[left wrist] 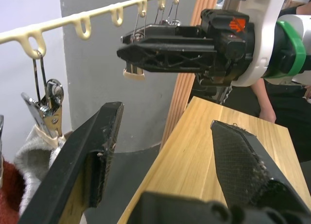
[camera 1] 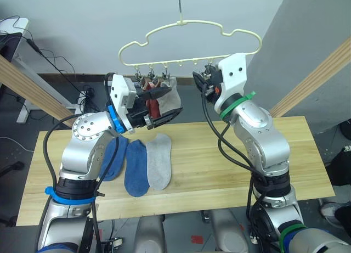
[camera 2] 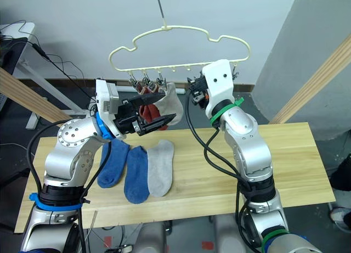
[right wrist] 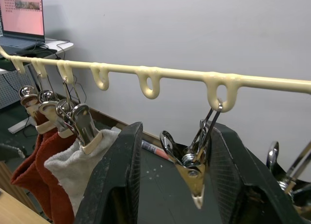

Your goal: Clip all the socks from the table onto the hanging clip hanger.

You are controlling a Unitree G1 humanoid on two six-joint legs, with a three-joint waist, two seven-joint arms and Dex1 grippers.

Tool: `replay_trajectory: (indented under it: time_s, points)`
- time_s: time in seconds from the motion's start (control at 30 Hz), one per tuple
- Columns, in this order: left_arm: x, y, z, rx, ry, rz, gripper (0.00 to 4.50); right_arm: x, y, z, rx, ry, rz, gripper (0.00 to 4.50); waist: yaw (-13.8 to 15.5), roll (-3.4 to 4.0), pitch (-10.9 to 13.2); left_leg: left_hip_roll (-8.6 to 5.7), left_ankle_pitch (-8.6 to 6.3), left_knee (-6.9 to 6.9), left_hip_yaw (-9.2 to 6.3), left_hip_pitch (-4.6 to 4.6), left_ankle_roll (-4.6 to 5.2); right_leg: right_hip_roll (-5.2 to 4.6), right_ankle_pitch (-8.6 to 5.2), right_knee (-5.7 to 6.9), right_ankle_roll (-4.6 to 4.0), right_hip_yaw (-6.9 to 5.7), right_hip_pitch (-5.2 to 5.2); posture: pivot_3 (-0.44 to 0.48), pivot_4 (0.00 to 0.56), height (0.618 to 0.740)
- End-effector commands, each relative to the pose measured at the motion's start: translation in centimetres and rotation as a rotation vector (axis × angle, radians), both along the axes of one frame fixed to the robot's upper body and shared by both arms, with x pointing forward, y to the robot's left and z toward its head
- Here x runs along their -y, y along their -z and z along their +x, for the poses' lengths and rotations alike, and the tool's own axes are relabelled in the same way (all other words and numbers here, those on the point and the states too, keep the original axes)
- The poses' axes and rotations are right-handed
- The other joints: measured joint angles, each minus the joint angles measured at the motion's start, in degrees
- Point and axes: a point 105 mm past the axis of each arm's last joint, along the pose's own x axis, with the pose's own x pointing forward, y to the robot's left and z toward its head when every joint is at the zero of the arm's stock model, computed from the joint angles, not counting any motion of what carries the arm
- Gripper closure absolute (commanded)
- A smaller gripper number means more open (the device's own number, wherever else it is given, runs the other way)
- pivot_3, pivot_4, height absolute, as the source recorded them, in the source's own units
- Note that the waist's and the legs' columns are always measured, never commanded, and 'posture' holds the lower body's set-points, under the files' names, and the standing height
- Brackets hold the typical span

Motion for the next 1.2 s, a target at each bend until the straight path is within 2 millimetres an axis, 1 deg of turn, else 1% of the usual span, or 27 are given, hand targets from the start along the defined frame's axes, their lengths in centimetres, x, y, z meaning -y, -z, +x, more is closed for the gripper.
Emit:
replay_trajectory:
  time_s: [0.03,0.17,0.23,0.3,0.37,0.43,0.57,0.6,0.7,0.77,0.83,0.9,1.03,1.07,1.13,1.17,1.2]
  points:
    - [0.3,-0.2,-0.6,0.025,0.013,0.004,1.25,-0.2,-1.7,-0.6,0.065,-0.015,0.035,2.55,0.00,0.00,0.00,0.00,0.00,0.00,0.00,0.00,0.00,0.00,0.00,0.00,0.00,0.00,0.00,-0.106,0.354,0.740]
    - [0.3,-0.1,-0.6,0.018,0.009,0.002,1.25,-0.1,-1.7,-0.5,0.065,-0.011,0.040,2.55,0.00,0.00,0.00,0.00,0.00,0.00,0.00,0.00,0.00,0.00,0.00,0.00,0.00,0.00,0.00,-0.108,0.354,0.740]
    - [0.2,0.1,-0.5,0.011,0.001,0.000,1.25,0.0,-1.6,-0.5,0.062,-0.008,0.046,2.95,0.00,0.00,0.00,0.00,0.00,0.00,0.00,0.00,0.00,0.00,0.00,0.00,0.00,0.00,0.00,-0.109,0.355,0.740]
    - [0.2,0.3,-0.4,0.007,-0.012,-0.001,1.25,0.0,-1.7,-0.5,0.060,-0.005,0.051,3.47,0.00,0.00,0.00,0.00,0.00,0.00,0.00,0.00,0.00,0.00,0.00,0.01,0.00,0.00,0.00,-0.109,0.355,0.740]
    - [0.0,1.0,-0.2,-0.016,-0.056,-0.006,1.25,0.0,-1.7,-0.5,0.061,-0.008,0.054,4.10,-0.01,0.00,0.00,0.00,0.00,0.00,0.00,0.00,0.00,0.00,0.00,0.00,0.00,0.01,0.00,-0.109,0.355,0.740]
    - [-0.2,2.2,-0.1,-0.070,-0.095,-0.001,1.25,0.0,-1.7,-0.5,0.060,-0.011,0.057,4.48,-0.10,0.01,0.00,0.00,0.00,0.00,0.00,0.00,0.00,0.00,0.00,0.00,0.00,0.01,0.00,-0.109,0.355,0.740]
    - [-0.1,5.0,-1.2,-0.121,-0.142,0.044,1.25,-0.1,-1.7,-0.5,0.061,-0.014,0.057,4.48,-0.07,0.01,0.00,0.01,0.00,-0.02,0.01,0.00,0.00,0.00,0.01,0.01,-0.01,0.02,-0.03,-0.109,0.354,0.740]
    - [-0.2,5.8,-1.2,-0.138,-0.176,0.056,1.25,-0.1,-1.7,-0.5,0.061,-0.015,0.056,4.48,-0.06,0.01,0.00,0.01,0.00,-0.03,0.01,0.00,0.00,0.00,0.01,0.01,-0.01,0.02,-0.04,-0.109,0.354,0.740]
    - [-0.9,8.5,-1.3,-0.218,-0.306,0.069,0.68,-0.1,-1.7,-0.5,0.061,-0.017,0.055,4.50,-0.06,0.01,-0.01,0.01,0.00,-0.03,0.03,0.00,0.00,-0.01,0.01,0.01,-0.01,0.03,-0.04,-0.112,0.355,0.740]
    - [-1.1,10.1,-1.6,-0.248,-0.371,0.081,0.05,-0.2,-1.7,-0.5,0.060,-0.020,0.052,4.50,-0.07,0.01,-0.01,0.01,0.00,-0.03,0.04,0.00,0.01,-0.01,0.01,0.02,-0.01,0.03,-0.04,-0.113,0.355,0.740]
    - [-1.8,12.0,-1.2,-0.275,-0.514,0.076,0.02,-0.2,-1.6,-0.5,0.058,-0.025,0.046,4.50,-0.07,0.01,-0.01,0.01,0.00,-0.03,0.03,0.00,0.01,-0.01,0.01,0.03,-0.01,0.02,-0.04,-0.115,0.353,0.740]
    - [-2.1,13.4,-1.0,-0.308,-0.603,0.068,0.02,-0.3,-1.5,-0.5,0.056,-0.027,0.044,4.50,-0.05,0.01,-0.01,0.01,-0.01,-0.02,0.04,0.00,0.01,-0.02,0.01,0.03,-0.01,0.03,-0.04,-0.115,0.353,0.740]
    - [-1.5,14.8,-1.0,-0.321,-0.637,0.068,0.02,-0.3,-1.4,-0.5,0.052,-0.032,0.040,4.50,-0.05,0.01,-0.01,0.01,0.00,-0.02,0.01,0.00,0.01,-0.02,0.02,0.05,-0.04,0.01,-0.04,-0.120,0.352,0.740]
    - [-1.9,15.2,-0.8,-0.338,-0.678,0.062,0.02,-0.4,-1.4,-0.5,0.051,-0.034,0.038,4.50,-0.07,0.01,-0.01,0.01,0.00,-0.02,0.02,0.00,0.01,-0.02,0.02,0.05,-0.04,0.01,-0.04,-0.126,0.351,0.740]
    - [-2.4,17.0,-0.7,-0.430,-0.736,0.063,0.02,-0.4,-1.3,-0.5,0.048,-0.037,0.035,4.50,-0.08,0.00,-0.02,0.01,0.00,-0.01,0.04,0.01,0.01,-0.02,0.03,0.04,-0.04,0.03,-0.04,-0.126,0.351,0.740]
    - [-2.5,17.5,-0.7,-0.454,-0.749,0.064,0.02,-0.4,-1.3,-0.5,0.048,-0.037,0.034,4.50,-0.09,0.00,-0.02,0.01,0.00,-0.01,0.04,0.01,0.01,-0.02,0.03,0.04,-0.04,0.02,-0.04,-0.126,0.351,0.740]
    - [-2.0,17.7,-0.8,-0.444,-0.716,0.088,0.02,-0.5,-1.3,-0.6,0.048,-0.038,0.033,4.50,-0.10,0.01,-0.02,0.01,-0.01,-0.01,0.03,0.01,0.01,-0.01,0.03,0.05,-0.04,0.02,-0.03,-0.138,0.350,0.740]
